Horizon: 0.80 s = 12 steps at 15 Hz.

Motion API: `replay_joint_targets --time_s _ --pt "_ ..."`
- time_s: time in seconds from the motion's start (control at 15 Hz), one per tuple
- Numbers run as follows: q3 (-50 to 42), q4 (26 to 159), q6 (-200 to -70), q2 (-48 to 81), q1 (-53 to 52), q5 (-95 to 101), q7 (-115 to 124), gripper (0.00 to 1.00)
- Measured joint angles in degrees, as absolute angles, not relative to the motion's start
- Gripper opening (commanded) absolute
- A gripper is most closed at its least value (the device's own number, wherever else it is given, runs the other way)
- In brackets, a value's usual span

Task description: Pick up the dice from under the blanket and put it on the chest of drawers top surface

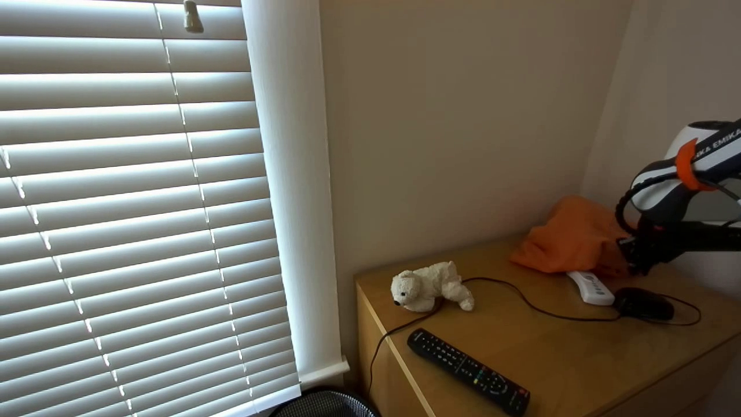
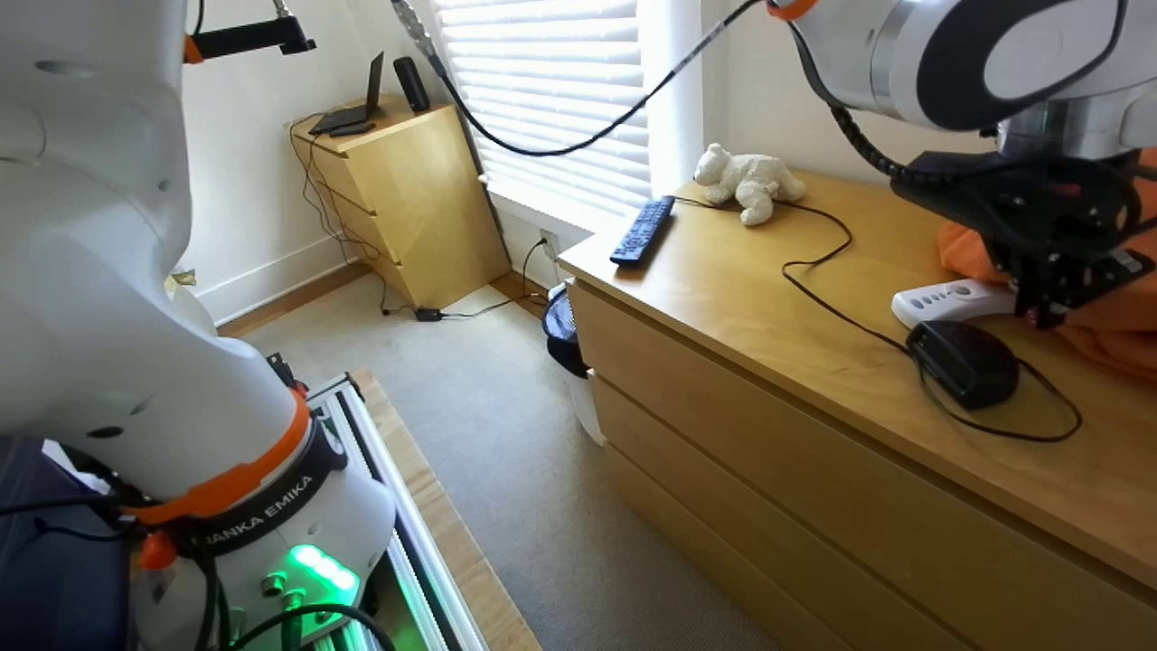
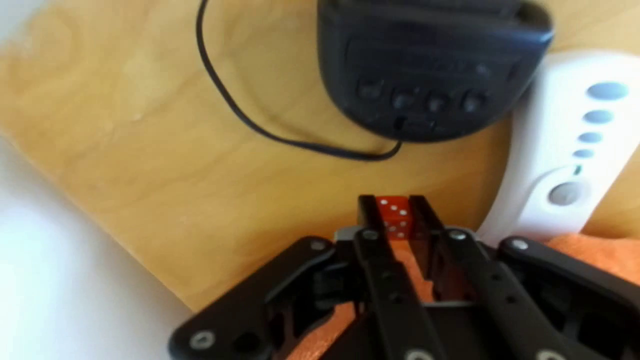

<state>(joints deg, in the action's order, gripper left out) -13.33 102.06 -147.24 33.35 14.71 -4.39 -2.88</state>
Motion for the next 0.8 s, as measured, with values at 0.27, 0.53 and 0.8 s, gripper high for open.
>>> replay_joint_targets --time_s 0.27,0.53,0.8 --pt "-9.33 110.59 -136.00 21.37 15.34 -7.18 -7.11 0.05" --pt "-5.29 117.89 -131.40 12.16 15.05 -15.39 -12.66 0.05" --pt "-2.94 122.76 -131.87 7.71 13.51 -25.56 -18.26 0.05"
